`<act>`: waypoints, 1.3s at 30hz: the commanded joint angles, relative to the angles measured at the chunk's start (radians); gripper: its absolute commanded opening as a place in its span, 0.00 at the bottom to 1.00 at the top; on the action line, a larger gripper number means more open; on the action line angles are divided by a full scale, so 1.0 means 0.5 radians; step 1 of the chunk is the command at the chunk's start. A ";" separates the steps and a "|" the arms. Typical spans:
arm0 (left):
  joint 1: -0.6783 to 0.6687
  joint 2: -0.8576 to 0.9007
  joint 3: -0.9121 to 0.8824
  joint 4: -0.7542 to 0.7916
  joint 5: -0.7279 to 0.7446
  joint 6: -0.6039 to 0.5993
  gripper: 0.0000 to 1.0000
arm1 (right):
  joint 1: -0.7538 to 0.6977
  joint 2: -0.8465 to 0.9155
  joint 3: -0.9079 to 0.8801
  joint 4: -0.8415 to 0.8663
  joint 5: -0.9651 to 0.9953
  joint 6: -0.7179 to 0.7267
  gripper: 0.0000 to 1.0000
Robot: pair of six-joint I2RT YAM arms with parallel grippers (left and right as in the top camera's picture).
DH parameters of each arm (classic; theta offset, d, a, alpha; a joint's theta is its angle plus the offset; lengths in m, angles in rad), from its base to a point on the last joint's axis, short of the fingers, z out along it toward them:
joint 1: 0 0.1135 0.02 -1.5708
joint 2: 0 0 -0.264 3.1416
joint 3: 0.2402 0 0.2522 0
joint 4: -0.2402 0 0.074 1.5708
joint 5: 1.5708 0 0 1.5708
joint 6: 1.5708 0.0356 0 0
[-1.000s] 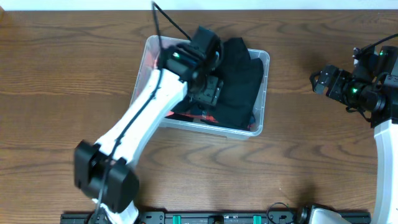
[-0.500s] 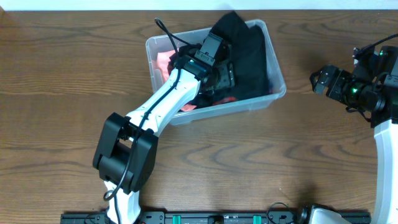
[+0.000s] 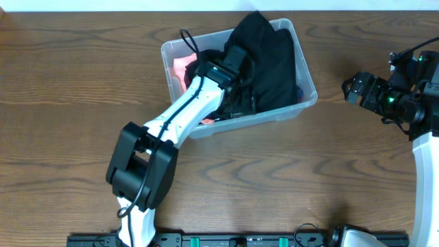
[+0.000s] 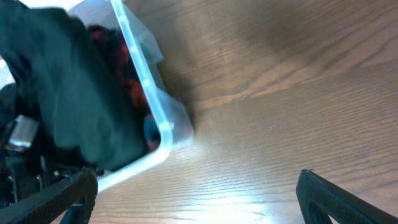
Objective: Pack container
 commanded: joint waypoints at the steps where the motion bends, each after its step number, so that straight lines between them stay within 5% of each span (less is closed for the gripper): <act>1: 0.011 0.124 -0.113 -0.236 -0.262 0.332 0.75 | -0.011 0.002 0.006 -0.002 0.000 -0.021 0.99; 10: 0.011 -0.068 -0.076 -0.398 -0.388 0.459 0.74 | -0.011 0.002 0.006 -0.002 0.000 -0.021 0.99; 20: 0.011 -0.777 -0.008 -0.400 -0.410 0.444 0.77 | -0.011 0.002 0.006 -0.002 0.000 -0.021 0.99; 29: 0.010 -1.487 -0.004 -0.643 -1.308 0.192 0.99 | -0.011 0.002 0.006 -0.002 0.000 -0.021 0.99; 39: 0.011 -2.071 -0.005 -1.025 -1.353 0.195 0.98 | -0.011 0.002 0.006 -0.002 0.000 -0.021 0.99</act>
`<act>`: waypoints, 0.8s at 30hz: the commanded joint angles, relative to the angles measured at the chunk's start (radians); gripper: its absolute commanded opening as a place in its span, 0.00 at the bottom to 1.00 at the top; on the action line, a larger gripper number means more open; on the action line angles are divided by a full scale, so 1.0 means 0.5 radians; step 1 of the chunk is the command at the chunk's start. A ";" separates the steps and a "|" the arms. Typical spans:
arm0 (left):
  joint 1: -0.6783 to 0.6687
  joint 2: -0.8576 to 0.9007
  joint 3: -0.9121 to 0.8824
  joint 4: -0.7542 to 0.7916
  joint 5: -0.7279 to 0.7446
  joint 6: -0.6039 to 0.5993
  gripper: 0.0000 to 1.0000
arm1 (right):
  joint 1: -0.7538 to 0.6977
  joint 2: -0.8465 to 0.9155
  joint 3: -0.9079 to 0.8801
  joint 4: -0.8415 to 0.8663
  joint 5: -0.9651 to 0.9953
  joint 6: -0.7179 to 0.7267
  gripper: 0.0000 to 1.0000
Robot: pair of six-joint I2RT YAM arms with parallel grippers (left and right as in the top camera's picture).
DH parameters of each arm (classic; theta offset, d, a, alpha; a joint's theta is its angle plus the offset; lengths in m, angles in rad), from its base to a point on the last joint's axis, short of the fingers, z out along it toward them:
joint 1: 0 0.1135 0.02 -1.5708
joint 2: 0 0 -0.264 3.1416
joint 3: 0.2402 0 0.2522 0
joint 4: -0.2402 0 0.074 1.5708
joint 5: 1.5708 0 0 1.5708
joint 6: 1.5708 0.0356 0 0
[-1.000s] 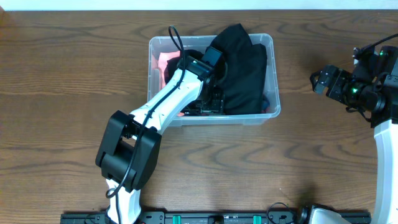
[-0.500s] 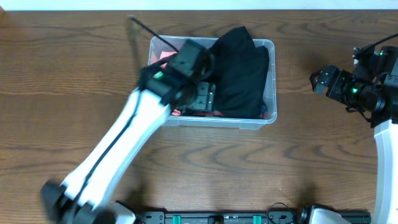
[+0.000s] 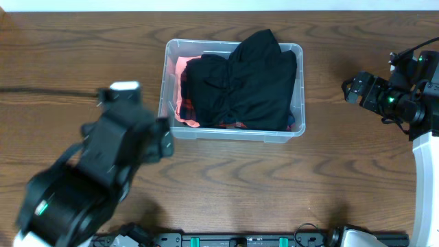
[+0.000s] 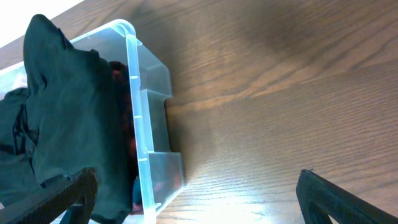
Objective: Pack container
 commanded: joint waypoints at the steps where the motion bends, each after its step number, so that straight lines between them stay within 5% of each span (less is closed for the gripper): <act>1: 0.008 -0.132 0.030 -0.089 -0.076 -0.032 0.98 | -0.011 0.002 0.006 -0.002 0.000 -0.021 0.99; 14: 0.039 -0.568 -0.021 -0.171 -0.207 -0.030 0.98 | -0.011 0.002 0.006 -0.002 0.000 -0.021 0.99; 19: 0.436 -0.732 -0.221 0.120 -0.134 0.007 0.98 | -0.011 0.002 0.006 -0.002 0.000 -0.021 0.99; 24: 0.793 -0.953 -0.613 0.541 0.252 0.267 0.98 | -0.011 0.002 0.006 -0.002 0.000 -0.021 0.99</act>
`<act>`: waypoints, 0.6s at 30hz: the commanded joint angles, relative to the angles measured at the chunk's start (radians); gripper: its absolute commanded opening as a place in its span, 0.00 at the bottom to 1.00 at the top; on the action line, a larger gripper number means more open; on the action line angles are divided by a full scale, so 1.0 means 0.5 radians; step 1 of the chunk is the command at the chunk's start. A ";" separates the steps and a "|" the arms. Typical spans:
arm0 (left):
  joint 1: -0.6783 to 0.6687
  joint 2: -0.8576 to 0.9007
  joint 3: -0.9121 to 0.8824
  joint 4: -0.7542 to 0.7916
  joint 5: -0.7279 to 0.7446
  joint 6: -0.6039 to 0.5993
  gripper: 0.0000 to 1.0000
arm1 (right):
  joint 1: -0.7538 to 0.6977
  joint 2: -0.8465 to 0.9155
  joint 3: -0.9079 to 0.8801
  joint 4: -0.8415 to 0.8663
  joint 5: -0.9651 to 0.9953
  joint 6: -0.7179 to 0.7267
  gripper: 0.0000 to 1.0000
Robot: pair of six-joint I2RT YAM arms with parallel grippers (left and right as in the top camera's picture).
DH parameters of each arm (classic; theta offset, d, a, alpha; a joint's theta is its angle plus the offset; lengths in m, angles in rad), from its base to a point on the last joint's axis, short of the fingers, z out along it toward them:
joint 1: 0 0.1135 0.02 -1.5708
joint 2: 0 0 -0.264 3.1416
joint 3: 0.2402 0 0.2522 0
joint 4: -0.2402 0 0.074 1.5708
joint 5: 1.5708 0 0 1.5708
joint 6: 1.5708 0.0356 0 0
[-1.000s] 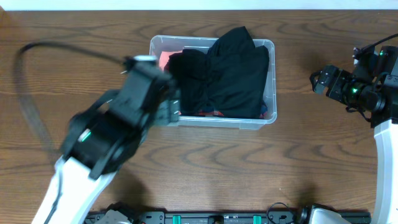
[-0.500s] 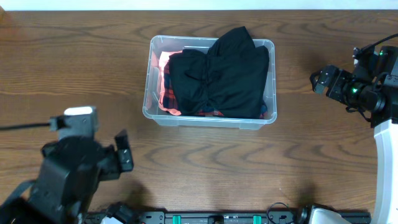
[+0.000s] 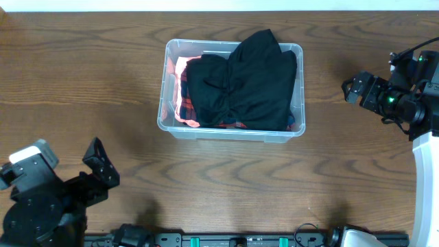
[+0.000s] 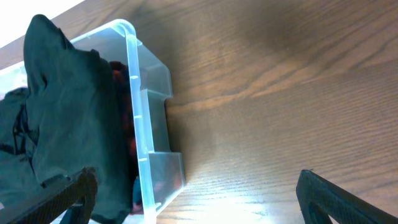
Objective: Pack container
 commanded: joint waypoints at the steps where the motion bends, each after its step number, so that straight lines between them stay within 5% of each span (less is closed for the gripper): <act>1: 0.188 -0.142 -0.279 0.200 0.314 0.200 0.98 | -0.011 0.002 0.005 -0.002 -0.001 -0.021 0.99; 18: 0.441 -0.922 -1.742 1.109 0.732 0.177 0.98 | -0.011 0.002 0.005 -0.002 -0.001 -0.021 0.99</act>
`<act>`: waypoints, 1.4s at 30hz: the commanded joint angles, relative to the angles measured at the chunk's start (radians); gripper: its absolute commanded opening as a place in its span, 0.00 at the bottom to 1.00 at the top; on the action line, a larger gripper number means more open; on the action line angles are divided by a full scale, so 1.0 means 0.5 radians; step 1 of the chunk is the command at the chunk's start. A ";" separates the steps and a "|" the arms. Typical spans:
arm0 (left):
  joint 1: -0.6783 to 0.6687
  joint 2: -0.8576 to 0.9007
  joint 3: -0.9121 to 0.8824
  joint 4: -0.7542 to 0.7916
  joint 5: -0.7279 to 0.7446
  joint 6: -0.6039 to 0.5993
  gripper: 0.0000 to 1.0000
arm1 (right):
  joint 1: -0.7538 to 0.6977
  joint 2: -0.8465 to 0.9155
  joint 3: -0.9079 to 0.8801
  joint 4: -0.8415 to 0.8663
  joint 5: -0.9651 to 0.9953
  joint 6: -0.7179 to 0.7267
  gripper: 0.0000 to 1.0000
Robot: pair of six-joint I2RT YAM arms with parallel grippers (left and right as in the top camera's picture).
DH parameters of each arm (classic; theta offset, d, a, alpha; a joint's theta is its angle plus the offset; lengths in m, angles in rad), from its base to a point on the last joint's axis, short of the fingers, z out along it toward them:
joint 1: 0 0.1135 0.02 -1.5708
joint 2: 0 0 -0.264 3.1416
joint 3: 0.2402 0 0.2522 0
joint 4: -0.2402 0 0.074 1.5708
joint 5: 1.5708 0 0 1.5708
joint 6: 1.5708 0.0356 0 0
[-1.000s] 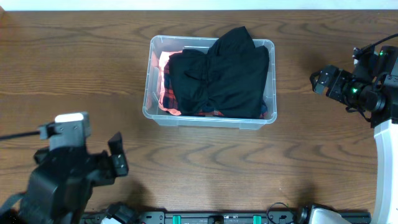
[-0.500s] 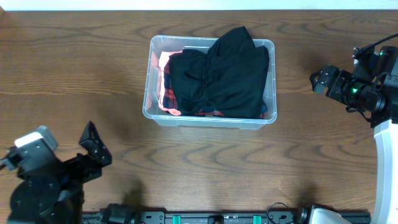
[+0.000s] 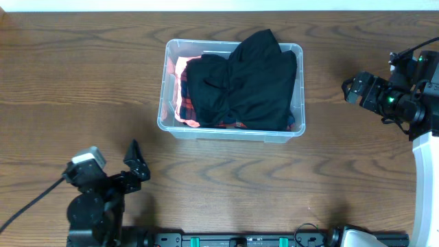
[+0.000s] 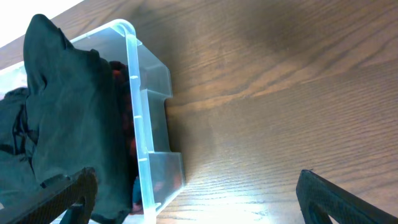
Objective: Pack container
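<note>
A clear plastic container (image 3: 233,135) stands at the middle back of the table, its side wall (image 4: 144,124) also in the right wrist view. A black garment (image 3: 247,82) is heaped on top inside it, over red plaid and pink cloth (image 3: 181,92). My left gripper (image 3: 137,167) sits low at the table's front left, far from the container; it looks open and holds nothing. To the right of the container my right gripper (image 3: 350,90) hangs wide open and empty, with bare table between its fingertips (image 4: 68,196).
Brown wooden table (image 3: 329,171) all round the container. A black rail (image 3: 274,240) runs along the front edge. The right arm's white base (image 3: 425,178) rises at the right edge. A dark cable (image 3: 27,206) trails from the left arm.
The left arm has shifted right along the front edge and is drawn in more tightly, its gripper now nearer the middle. The container, the clothes and the right gripper have not moved.
First my left gripper was down in the container on the black garment, with the container skewed. Then the arm was out, left of the container, which stood square. After that it was at the front left corner, and now sits folded by the front edge.
</note>
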 commanded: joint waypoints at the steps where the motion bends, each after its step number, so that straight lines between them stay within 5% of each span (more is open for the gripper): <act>1: 0.018 -0.105 -0.171 0.068 0.082 0.026 0.98 | -0.011 0.002 0.006 -0.002 0.000 -0.021 0.99; 18: 0.045 -0.361 -0.940 0.934 0.080 0.027 0.98 | -0.011 0.002 0.006 -0.002 0.001 -0.021 0.99; 42: 0.076 -0.356 -1.064 0.996 0.082 0.027 0.98 | -0.011 0.002 0.006 -0.002 0.000 -0.021 0.99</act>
